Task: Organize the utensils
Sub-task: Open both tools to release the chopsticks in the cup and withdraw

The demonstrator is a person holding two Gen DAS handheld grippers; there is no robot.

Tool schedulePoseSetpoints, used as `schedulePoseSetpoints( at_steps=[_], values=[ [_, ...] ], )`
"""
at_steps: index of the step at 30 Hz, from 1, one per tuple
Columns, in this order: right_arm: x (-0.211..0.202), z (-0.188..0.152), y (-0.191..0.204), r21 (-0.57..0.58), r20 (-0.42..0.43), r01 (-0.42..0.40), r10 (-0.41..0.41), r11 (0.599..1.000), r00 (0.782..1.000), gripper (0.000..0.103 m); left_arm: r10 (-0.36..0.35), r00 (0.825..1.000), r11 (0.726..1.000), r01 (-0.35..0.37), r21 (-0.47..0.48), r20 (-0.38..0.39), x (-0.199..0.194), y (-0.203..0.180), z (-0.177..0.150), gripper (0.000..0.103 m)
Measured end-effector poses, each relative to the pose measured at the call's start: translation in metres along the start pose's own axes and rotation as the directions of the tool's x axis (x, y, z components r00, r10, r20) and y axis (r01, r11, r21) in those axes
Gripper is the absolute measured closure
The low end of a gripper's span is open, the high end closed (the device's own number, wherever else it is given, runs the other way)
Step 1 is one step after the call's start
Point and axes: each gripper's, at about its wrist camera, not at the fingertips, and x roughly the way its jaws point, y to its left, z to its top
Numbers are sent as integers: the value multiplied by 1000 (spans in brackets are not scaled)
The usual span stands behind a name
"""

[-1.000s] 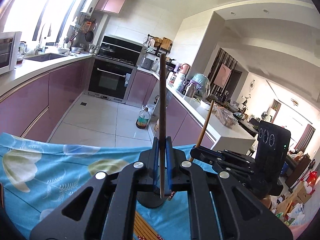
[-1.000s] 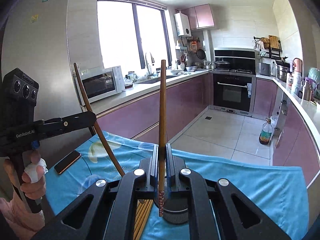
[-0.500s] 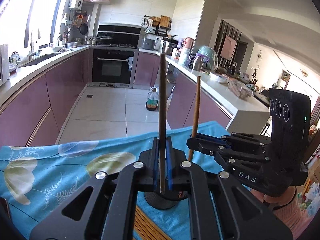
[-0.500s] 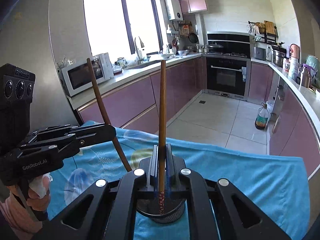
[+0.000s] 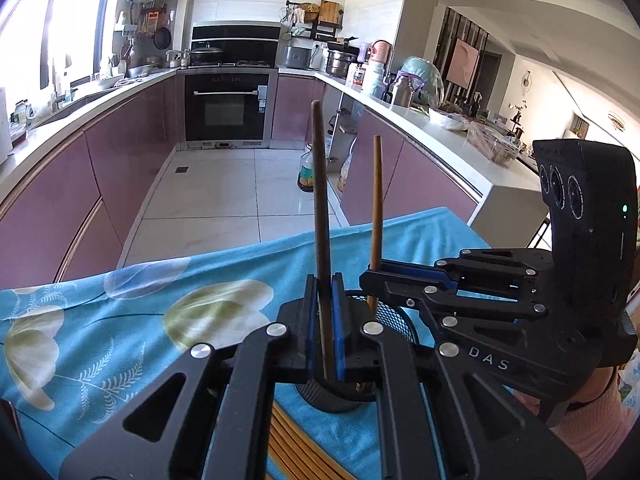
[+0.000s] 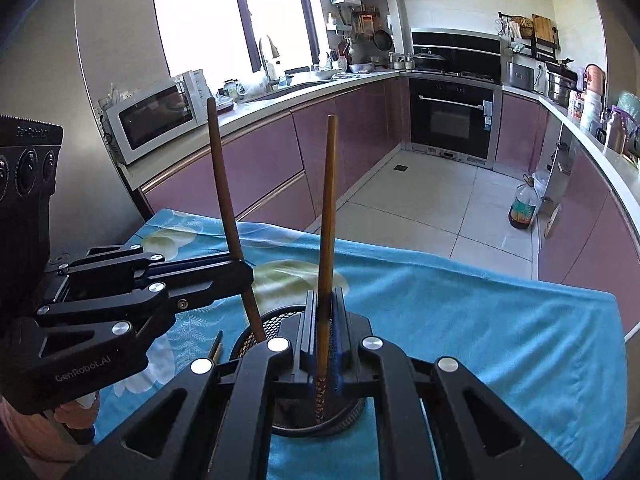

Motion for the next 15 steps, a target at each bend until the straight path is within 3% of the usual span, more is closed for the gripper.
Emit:
schedulePoseSetpoints(
  at_steps=[7, 15],
  values=[
    [8, 2, -3, 26, -5, 11, -11, 1000, 1000, 94, 16, 1000, 1000, -16, -10, -7, 5, -2, 0, 95],
    [-8, -6, -4, 39, 46, 18, -20, 999, 999, 81, 81, 995, 997, -80, -16, 66, -23, 8, -14, 74]
  ],
)
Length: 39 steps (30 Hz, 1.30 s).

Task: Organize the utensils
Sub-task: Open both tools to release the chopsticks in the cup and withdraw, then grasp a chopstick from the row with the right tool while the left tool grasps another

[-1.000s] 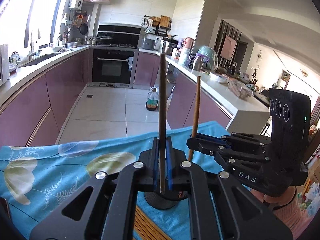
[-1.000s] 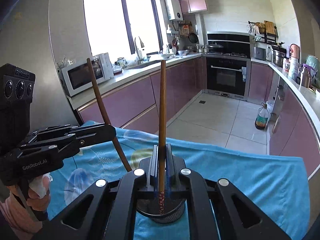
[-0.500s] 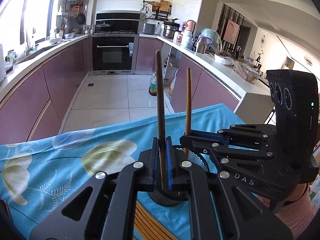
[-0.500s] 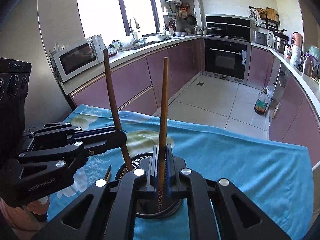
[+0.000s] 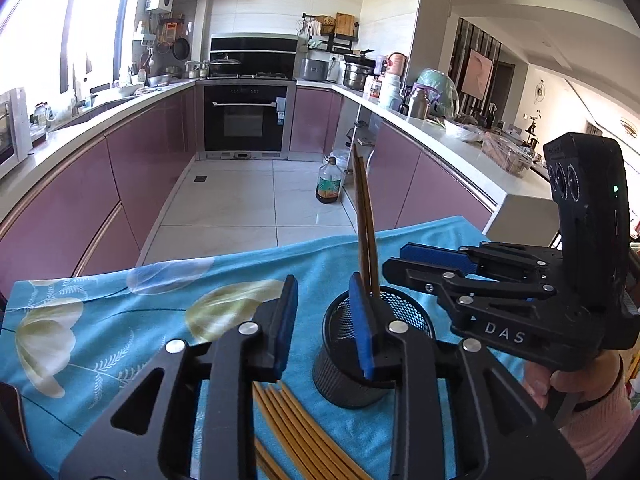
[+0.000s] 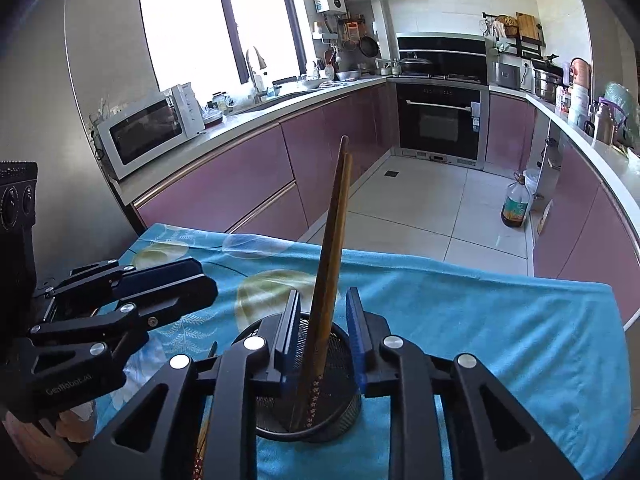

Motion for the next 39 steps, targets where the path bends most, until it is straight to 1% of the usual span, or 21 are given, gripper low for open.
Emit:
schedulePoseSetpoints(
  at_steps=[2, 5, 8, 11, 14, 19, 22, 27, 32, 39],
  values=[
    [-7, -3, 2, -7, 13, -5, 5, 1000, 1000, 79, 13, 1000, 1000, -13, -2, 22, -12, 4, -5, 69],
    [-22, -9, 8, -24, 39, -29, 30, 999, 999, 74, 53, 998, 999, -53, -3, 42, -27, 11, -16, 60],
    [-38, -16, 15, -55, 62, -54, 57, 997, 996, 71, 79, 996, 997, -78, -17, 39, -38, 20, -29, 59],
    [-54, -25, 25, -93, 67, -86, 93, 992, 993, 69, 91, 996, 996, -90, -23, 16, -44, 30, -45, 58],
    [-61, -39, 37, -135, 44, -117, 124, 984, 991, 66, 96, 995, 995, -97, -24, -26, -45, 38, -67, 58],
    [-48, -68, 54, -160, -51, -151, 145, 975, 988, 66, 93, 990, 994, -98, -47, -110, -33, 45, -102, 58],
    [-30, -84, 59, -138, -115, -165, 150, 977, 982, 66, 100, 982, 993, -109, -49, -158, -23, 47, -119, 58],
    [-5, -108, 64, -122, -186, -142, 118, 982, 975, 66, 86, 975, 993, -101, -66, -206, -17, 50, -142, 58],
    [11, -123, 62, -88, -231, -127, 104, 988, 967, 66, 88, 967, 993, -104, -57, -240, -13, 45, -153, 58],
    [16, -130, 61, -83, -239, -115, 92, 990, 967, 67, 84, 963, 994, -100, -52, -257, -10, 43, -158, 59]
  ],
)
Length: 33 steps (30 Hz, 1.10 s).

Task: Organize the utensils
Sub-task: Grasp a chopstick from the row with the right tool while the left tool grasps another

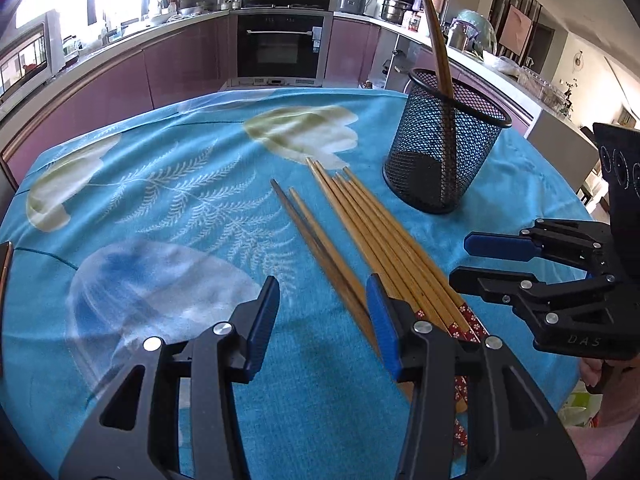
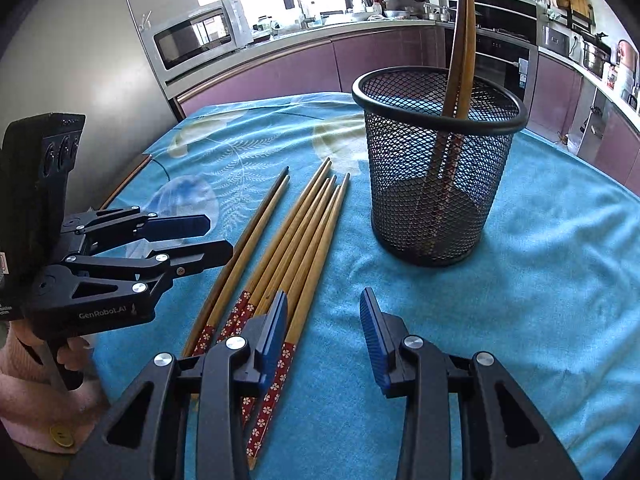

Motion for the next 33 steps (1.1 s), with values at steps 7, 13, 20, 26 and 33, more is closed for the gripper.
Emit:
schedulePoseSetpoints(
  at_steps=[7, 13, 20, 26, 33],
  values=[
    [7, 0, 2, -3, -10, 18, -18, 1000, 1000, 67, 2, 1000, 1000, -2, -4, -21, 6, 3, -4, 59],
    [12, 1, 5, -13, -14, 35, -35, 999, 999, 67, -1, 1000, 1000, 1, 3, -16, 8, 3, -5, 60],
    [15, 3, 4, -16, -24, 56, -57, 998, 998, 68, -38, 999, 999, 39, 15, -22, 8, 6, -6, 73],
    [17, 3, 4, -34, -32, 86, -87, 996, 996, 71, -60, 998, 998, 60, 7, -33, 6, 10, -6, 76],
    [25, 11, 8, -55, -32, 108, -110, 993, 993, 73, -46, 998, 999, 45, -15, -39, 12, 17, -2, 72]
  ],
)
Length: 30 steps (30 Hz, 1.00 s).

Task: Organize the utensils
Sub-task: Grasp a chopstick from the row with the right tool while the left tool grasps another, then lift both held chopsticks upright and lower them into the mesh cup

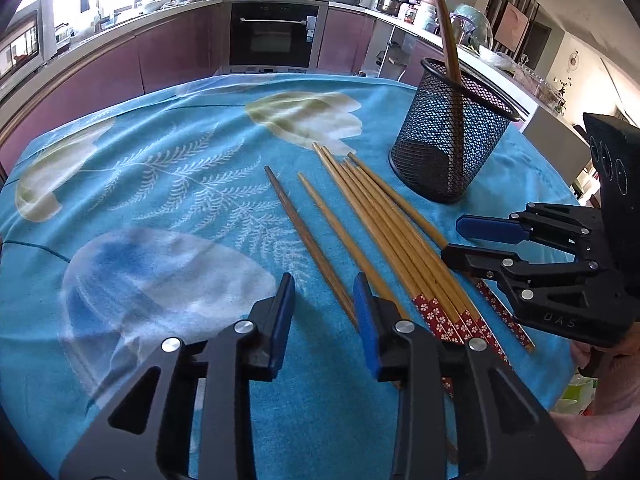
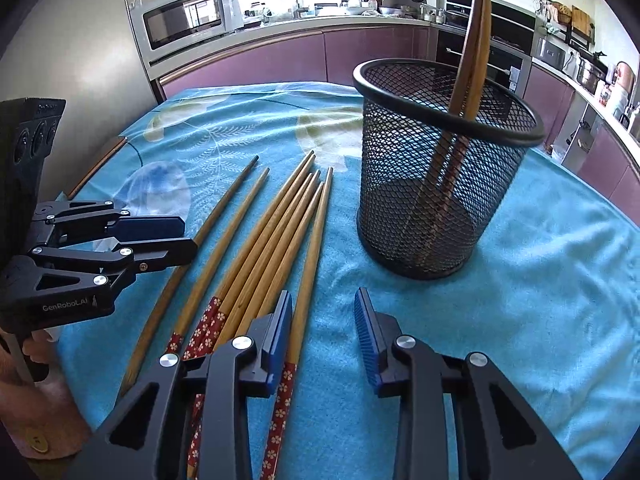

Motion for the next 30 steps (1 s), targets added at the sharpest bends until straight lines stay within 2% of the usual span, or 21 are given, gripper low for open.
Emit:
schedulePoseSetpoints(
  at_steps=[6, 7, 9, 11, 24, 25, 26, 30],
  values=[
    [7, 7, 2, -13, 4, 8, -8, 1000, 1000, 82, 23, 1000, 1000, -23, 11, -8, 6, -1, 7, 73],
    [7, 8, 2, -12, 4, 6, -6, 1000, 1000, 83, 27, 1000, 1000, -27, 12, -8, 7, -2, 9, 74],
    [8, 9, 2, -8, 5, -1, 1, 1000, 1000, 93, 31, 1000, 1000, -31, 6, -7, 9, 0, 10, 77],
    [8, 10, 2, -3, 6, -9, 9, 1000, 1000, 96, 23, 1000, 1000, -23, -4, -9, 10, 1, 11, 86],
    [-2, 4, -4, 46, 26, -40, 39, 998, 999, 97, 26, 1000, 996, -25, -81, 10, 4, 7, 10, 95],
    [-4, 4, -5, 49, 29, -45, 44, 998, 999, 97, 26, 1000, 996, -25, -83, 11, 2, 8, 10, 96],
    [-5, 4, -5, 50, 32, -51, 50, 997, 998, 97, 26, 1000, 996, -24, -83, 13, 1, 8, 10, 102],
    [-14, 4, -7, 52, 53, -78, 75, 996, 996, 97, 24, 999, 997, -22, -80, 26, -6, 9, 10, 102]
  ],
)
